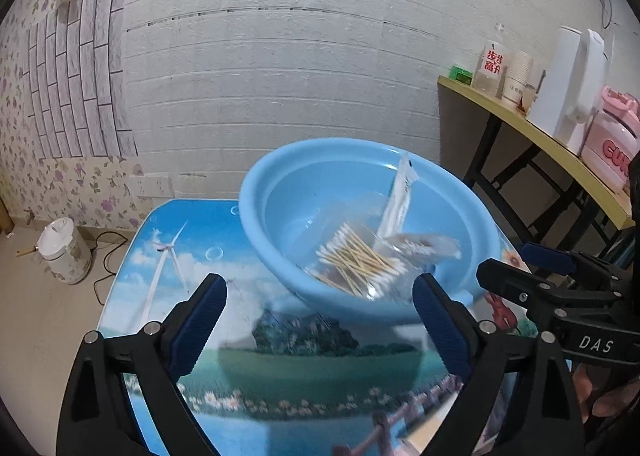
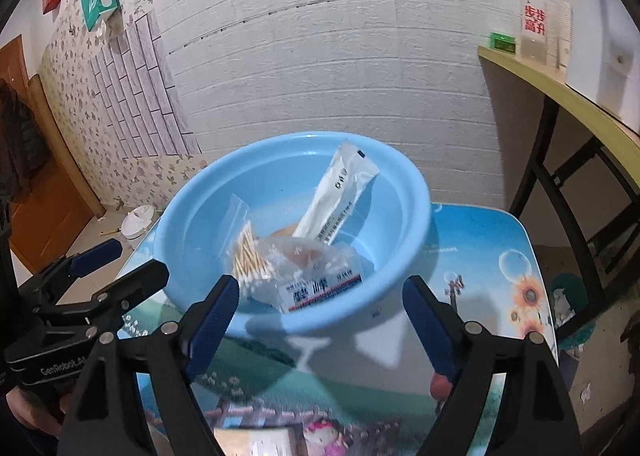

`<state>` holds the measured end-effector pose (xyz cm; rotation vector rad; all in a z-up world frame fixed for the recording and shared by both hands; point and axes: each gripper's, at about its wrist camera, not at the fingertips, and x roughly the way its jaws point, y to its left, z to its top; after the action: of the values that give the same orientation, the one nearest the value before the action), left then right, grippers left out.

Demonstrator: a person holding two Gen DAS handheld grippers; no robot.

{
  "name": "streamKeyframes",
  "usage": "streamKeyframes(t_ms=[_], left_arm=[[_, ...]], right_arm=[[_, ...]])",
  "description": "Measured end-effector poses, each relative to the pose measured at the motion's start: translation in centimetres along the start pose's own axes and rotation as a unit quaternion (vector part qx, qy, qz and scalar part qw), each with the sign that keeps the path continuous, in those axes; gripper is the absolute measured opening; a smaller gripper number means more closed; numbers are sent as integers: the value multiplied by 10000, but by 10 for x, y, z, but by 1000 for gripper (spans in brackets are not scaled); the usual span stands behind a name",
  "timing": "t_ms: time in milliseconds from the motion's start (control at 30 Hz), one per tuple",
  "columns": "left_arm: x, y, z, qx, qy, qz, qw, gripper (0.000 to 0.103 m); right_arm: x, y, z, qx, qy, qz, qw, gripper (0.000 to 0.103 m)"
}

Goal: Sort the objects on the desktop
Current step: 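Withdraw both grippers from the basin toward the cream box and figure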

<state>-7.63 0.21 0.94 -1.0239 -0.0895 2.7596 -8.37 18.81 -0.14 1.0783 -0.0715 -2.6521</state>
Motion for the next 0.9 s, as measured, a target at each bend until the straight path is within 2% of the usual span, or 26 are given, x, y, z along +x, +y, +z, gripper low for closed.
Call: streamKeyframes(t_ms=[233,333,533,900], left_arm=[[-19,-19,-10,110,20,-40,9999,96],[-26,-26,-15,157,57,-19,9999,103],[-32,-35,-26,110,172,-85,9998,103],[-40,-43,-40,91,262,11,9996,103]], right_arm=[[-22,-14,-20,88,68,-71,9999,85],[-31,-20,-28,165,71,-56,9998,85],[-46,-27,-41,268,140,-42,9995,85],[-60,-37,-57,355,187,-108,9991,86]])
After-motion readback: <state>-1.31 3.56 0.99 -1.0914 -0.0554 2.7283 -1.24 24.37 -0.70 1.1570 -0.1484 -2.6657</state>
